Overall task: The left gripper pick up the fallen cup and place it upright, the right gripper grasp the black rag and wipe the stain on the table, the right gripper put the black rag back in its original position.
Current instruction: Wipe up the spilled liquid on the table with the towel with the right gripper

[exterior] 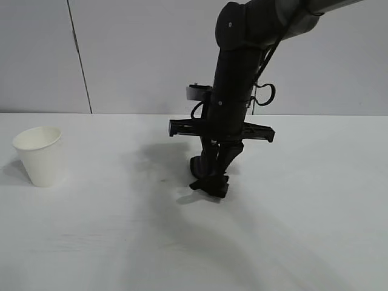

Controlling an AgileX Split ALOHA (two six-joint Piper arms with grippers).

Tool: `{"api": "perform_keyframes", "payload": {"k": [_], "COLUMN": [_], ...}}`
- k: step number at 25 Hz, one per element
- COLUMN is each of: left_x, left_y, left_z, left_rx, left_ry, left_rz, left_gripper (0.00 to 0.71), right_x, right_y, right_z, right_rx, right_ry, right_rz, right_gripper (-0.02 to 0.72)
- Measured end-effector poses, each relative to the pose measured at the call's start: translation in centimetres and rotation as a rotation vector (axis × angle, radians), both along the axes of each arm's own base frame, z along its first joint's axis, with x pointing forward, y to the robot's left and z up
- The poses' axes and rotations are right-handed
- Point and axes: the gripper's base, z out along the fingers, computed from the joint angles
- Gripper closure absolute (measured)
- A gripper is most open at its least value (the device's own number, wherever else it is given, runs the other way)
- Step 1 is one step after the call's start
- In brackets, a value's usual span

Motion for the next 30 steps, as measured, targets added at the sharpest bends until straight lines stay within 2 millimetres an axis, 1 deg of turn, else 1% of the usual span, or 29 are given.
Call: {"api": "perform_keyframes", "payload": {"k": [3,4,6,9,12,15,17,21,25,27,30], "left_x": [0.0,0.0,0.0,0.0,0.0,0.0,0.0,0.0,0.0,0.0,0.0], "left_y": [0.0,0.0,0.0,0.0,0.0,0.0,0.0,0.0,0.0,0.0,0.0], "left_z": [0.0,0.0,0.0,0.0,0.0,0.0,0.0,0.0,0.0,0.0,0.0], "left_rx": [0.0,0.0,0.0,0.0,0.0,0.0,0.0,0.0,0.0,0.0,0.0], "left_ry": [0.0,0.0,0.0,0.0,0.0,0.0,0.0,0.0,0.0,0.0,0.0], "left_rz": [0.0,0.0,0.0,0.0,0.0,0.0,0.0,0.0,0.0,0.0,0.0], "left_gripper": [0.046,0.046,0.046,0.046,0.046,0.046,0.046,0.046,0.046,0.046,0.046], "right_x": [-0.3,-0.5,-0.9,-1.7,-2.3,-2.6,-2.6,-2.5,-2.5,-2.3,-1.9], "right_y": [0.7,1.2,2.3,4.4,6.4,7.8,8.2,8.2,8.1,7.6,6.5], "right_z": [0.0,0.0,0.1,0.2,0.3,0.2,-0.3,-1.4,-1.4,-1.4,-1.4], "right_rx": [0.011,0.021,0.05,0.099,0.134,0.164,0.171,0.16,0.153,0.142,0.119], "right_ry": [0.0,-0.001,-0.007,-0.021,-0.065,-0.114,-0.123,-0.105,-0.108,-0.1,-0.073], "right_rz": [0.009,0.015,0.023,0.043,0.07,0.084,0.084,0.07,0.068,0.064,0.036], "right_gripper": [0.61,0.61,0.61,0.61,0.61,0.61,0.61,0.61,0.61,0.61,0.61]}}
